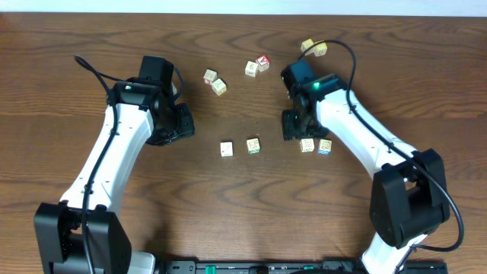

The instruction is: Lift 4 blocks

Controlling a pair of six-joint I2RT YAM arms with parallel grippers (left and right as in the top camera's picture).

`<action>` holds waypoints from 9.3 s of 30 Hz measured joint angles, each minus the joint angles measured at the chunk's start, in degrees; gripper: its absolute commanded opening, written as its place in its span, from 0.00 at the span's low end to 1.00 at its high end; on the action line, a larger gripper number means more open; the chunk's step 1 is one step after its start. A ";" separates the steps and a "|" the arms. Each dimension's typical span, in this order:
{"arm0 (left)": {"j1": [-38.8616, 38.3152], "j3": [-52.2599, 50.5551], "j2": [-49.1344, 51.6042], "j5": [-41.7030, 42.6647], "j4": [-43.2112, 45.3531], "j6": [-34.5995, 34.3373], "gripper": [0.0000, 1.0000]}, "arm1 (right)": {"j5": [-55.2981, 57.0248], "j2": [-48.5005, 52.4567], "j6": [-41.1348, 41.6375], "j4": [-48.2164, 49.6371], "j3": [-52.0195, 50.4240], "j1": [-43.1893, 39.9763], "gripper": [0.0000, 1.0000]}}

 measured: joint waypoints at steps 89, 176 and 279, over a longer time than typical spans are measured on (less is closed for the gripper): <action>-16.81 0.09 24.26 16.26 23.04 -9.49 0.07 | -12.85 0.11 -1.84 20.33 -16.31 -3.10 0.03; -20.02 -19.39 10.64 12.98 30.32 -12.81 0.07 | -14.29 0.11 -0.55 19.82 -16.33 -3.10 0.03; -24.55 -19.45 1.90 2.19 28.52 -21.75 0.07 | -12.81 0.11 -0.74 17.55 -16.33 -3.10 0.02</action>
